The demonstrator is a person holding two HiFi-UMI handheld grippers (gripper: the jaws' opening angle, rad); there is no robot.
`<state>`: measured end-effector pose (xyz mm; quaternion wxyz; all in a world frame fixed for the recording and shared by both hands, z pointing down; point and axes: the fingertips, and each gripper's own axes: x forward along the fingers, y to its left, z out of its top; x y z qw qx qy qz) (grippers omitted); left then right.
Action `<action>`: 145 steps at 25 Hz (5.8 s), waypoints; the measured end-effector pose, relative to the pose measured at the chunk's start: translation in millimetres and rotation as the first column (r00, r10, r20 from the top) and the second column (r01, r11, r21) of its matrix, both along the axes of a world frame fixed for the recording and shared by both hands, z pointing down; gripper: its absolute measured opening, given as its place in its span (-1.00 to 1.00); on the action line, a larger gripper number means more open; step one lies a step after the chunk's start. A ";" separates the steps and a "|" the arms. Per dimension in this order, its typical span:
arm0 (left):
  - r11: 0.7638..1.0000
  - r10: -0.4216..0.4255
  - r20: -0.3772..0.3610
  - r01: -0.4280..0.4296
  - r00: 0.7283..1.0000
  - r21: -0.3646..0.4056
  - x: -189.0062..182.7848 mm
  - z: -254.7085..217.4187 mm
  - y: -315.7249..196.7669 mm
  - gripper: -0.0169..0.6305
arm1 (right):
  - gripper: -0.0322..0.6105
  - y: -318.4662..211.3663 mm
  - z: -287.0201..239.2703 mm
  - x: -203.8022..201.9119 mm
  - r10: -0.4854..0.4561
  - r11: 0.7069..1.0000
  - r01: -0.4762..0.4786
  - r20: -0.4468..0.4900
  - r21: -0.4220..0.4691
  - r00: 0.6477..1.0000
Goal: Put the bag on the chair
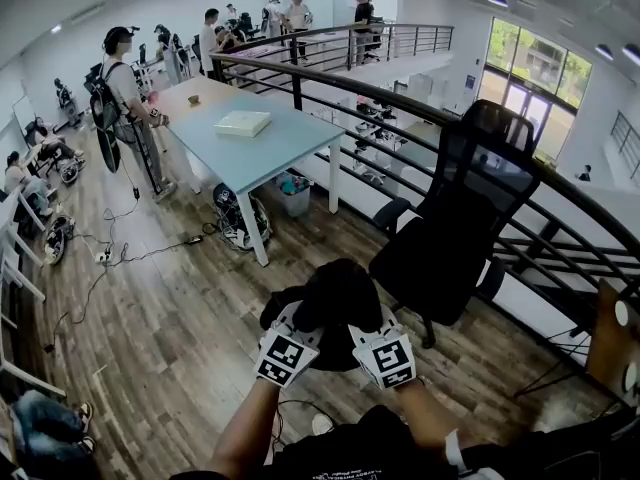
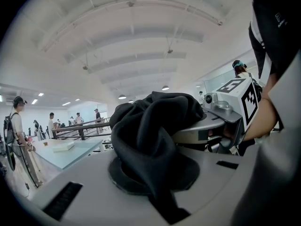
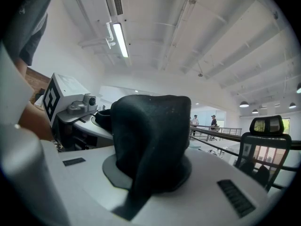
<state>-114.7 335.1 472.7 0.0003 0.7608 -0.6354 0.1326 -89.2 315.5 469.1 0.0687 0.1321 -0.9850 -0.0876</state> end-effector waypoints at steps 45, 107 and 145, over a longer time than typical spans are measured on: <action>0.995 0.097 -0.065 -0.098 0.993 -0.010 -0.5 17.1 -248.3 -0.81 | -0.79 -241.4 16.0 0.1 0.037 0.998 -0.038 -0.012 -0.056 0.999; 0.880 0.473 -0.043 -0.475 0.880 -0.029 40.9 33.7 -628.5 -0.81 | -0.79 -604.9 27.1 39.3 0.352 0.931 -0.353 -0.032 -0.091 0.936; 0.714 0.649 -0.121 -0.656 0.751 -0.244 131.3 230.3 -818.4 -0.81 | -0.79 -792.4 226.1 133.0 0.541 0.779 -0.568 -0.171 -0.267 0.823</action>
